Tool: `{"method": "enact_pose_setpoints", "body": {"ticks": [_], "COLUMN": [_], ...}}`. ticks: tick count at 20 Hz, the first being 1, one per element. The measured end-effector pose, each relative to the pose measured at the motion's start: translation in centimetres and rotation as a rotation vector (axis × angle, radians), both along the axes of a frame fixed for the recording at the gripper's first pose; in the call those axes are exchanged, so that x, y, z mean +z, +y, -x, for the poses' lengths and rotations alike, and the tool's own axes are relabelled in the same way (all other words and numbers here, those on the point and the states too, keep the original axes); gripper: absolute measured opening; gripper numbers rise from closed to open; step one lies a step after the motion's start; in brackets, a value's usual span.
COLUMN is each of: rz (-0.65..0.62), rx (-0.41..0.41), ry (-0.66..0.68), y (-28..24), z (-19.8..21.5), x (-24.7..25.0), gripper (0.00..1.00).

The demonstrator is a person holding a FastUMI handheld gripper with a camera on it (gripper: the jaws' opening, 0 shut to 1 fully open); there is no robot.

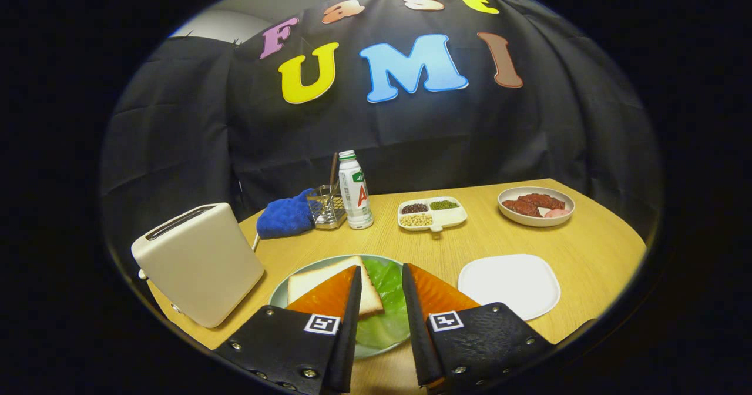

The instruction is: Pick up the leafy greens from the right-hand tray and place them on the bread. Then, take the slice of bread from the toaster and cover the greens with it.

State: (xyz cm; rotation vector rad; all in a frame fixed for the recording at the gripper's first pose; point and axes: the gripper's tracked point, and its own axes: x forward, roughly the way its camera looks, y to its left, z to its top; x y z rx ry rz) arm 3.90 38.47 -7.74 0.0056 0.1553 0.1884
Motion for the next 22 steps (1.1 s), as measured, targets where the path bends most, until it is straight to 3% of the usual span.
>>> {"method": "enact_pose_setpoints", "body": {"ticks": [7,12,18,22], "rz": [0.035,0.106,0.048,0.064], "rx": [-0.028,0.019,0.009,-0.082], "ry": [-0.071,-0.136,-0.193,-0.232], "y": [-3.2,-7.2,-16.0,-23.7], "z": [0.7,1.0,1.7,2.4], "x": [2.1,3.5,5.3,6.8], "gripper": [0.41,0.41,0.41,0.41]}}
